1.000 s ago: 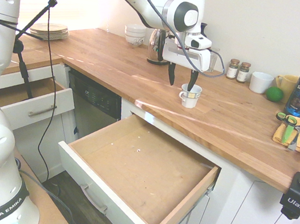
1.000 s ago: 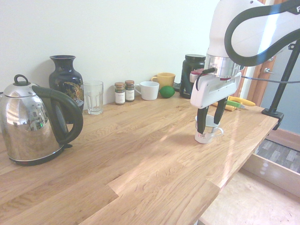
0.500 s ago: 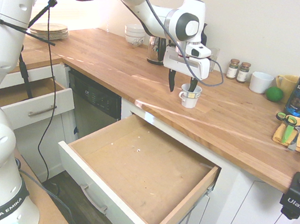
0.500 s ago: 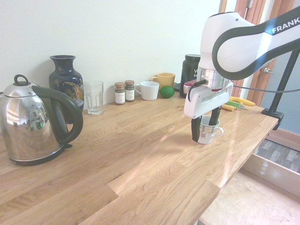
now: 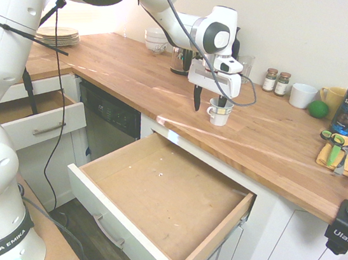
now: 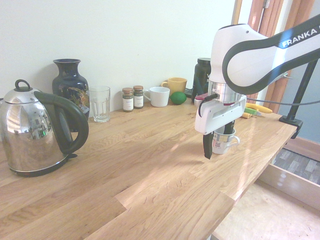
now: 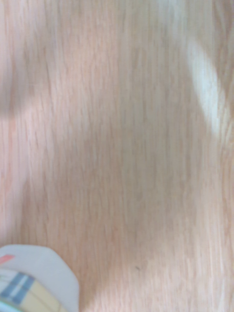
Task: Put cup in the drawer
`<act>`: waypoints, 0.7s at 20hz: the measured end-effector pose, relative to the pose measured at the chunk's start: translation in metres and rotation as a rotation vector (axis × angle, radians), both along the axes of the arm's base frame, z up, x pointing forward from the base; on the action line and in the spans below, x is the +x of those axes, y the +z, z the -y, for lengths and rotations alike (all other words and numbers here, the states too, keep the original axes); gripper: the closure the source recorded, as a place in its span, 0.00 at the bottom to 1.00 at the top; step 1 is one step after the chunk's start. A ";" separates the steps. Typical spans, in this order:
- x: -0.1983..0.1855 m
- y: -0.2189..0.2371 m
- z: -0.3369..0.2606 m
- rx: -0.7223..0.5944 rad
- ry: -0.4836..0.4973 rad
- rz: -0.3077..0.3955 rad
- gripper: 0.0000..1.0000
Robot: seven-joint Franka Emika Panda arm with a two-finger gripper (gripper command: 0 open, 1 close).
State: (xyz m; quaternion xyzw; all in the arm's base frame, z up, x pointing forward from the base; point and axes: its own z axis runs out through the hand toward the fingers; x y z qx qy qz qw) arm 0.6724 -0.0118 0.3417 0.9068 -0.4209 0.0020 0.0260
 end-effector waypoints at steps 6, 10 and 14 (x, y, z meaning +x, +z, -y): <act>0.000 -0.003 0.003 0.006 -0.010 -0.001 1.00; 0.001 -0.003 0.004 0.010 -0.015 0.007 1.00; 0.001 -0.002 0.005 0.010 -0.018 0.010 1.00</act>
